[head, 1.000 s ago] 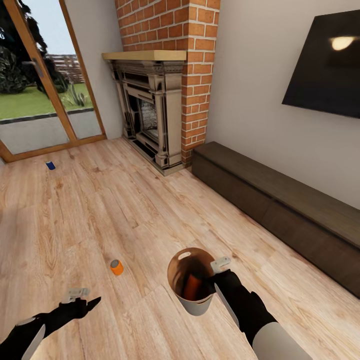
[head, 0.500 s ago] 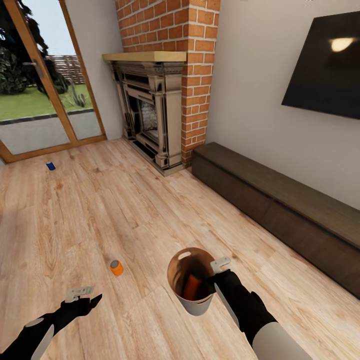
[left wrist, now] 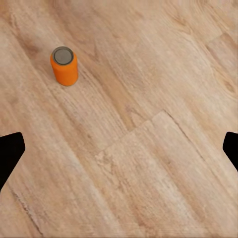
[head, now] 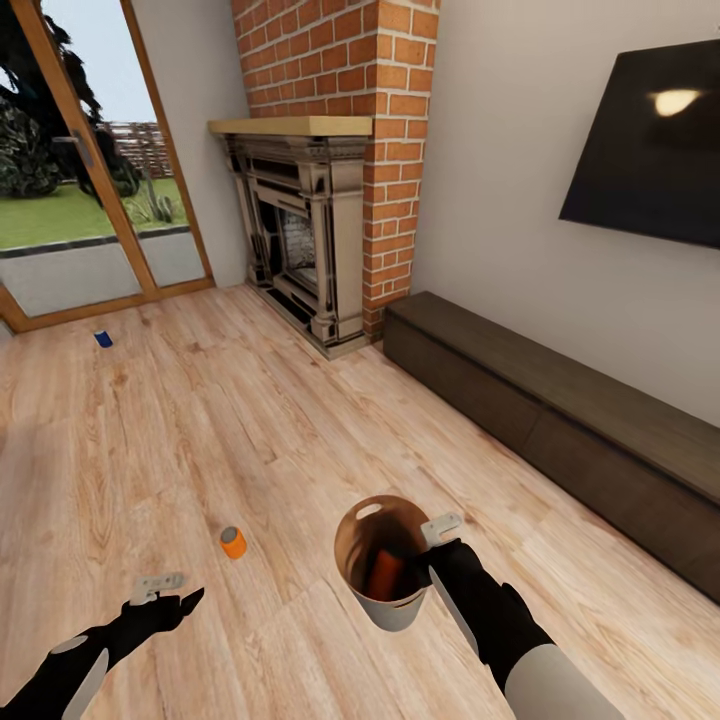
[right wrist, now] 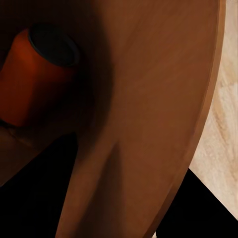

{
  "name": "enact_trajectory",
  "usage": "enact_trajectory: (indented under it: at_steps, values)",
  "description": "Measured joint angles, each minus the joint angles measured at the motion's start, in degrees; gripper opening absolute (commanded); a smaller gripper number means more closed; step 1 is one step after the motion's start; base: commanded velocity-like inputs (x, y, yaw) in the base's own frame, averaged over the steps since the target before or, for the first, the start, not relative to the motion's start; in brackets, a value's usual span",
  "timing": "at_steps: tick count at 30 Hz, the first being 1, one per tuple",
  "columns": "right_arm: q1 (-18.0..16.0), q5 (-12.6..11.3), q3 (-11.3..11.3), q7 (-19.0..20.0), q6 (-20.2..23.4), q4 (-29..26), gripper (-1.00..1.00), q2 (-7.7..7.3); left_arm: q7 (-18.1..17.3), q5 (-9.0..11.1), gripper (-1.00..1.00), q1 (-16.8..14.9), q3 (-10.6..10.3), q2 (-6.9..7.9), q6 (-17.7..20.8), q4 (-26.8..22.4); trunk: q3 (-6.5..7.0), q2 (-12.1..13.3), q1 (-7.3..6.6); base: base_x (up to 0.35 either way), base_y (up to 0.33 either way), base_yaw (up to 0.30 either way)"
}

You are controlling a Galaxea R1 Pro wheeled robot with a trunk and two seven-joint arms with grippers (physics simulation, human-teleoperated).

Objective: Put the three can of soda from the living room inside the tash can in the kitchen.

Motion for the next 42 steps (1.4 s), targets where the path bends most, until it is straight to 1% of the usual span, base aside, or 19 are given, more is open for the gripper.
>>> enact_trajectory:
  at_steps: [19,21,37,40,42]
  values:
    - [0.01,-0.14,0.09,0.04,0.0,0.03,-1.0,0.08,0.04,0.0,1.0,-0.01,0.0,0.0,0.0,-0.01,1.75,0.0,0.0,0.01,0.0,0.0]
    - [0.0,-0.39,0.1,0.04,-0.03,0.02,-1.0,0.09,0.04,0.0,1.0,0.0,-0.01,0.0,0.0,0.0,1.83,0.0,0.0,0.212,-0.007,0.0]
    - [0.01,-0.01,0.08,0.03,0.01,0.0,-1.0,0.08,0.05,0.0,1.0,0.0,0.03,0.0,0.0,0.08,1.92,0.0,0.0,0.325,-0.025,0.0]
    - [0.01,0.27,0.08,0.02,0.05,0.05,-1.0,0.08,0.05,0.0,1.0,0.0,0.18,0.0,-0.04,0.1,1.92,0.0,0.0,0.169,-0.001,0.0]
    - [0.0,0.0,0.09,0.02,0.01,0.05,-1.0,0.09,0.08,-0.02,1.0,0.0,0.47,0.03,-0.08,0.14,1.92,0.0,0.0,0.077,0.0,0.0]
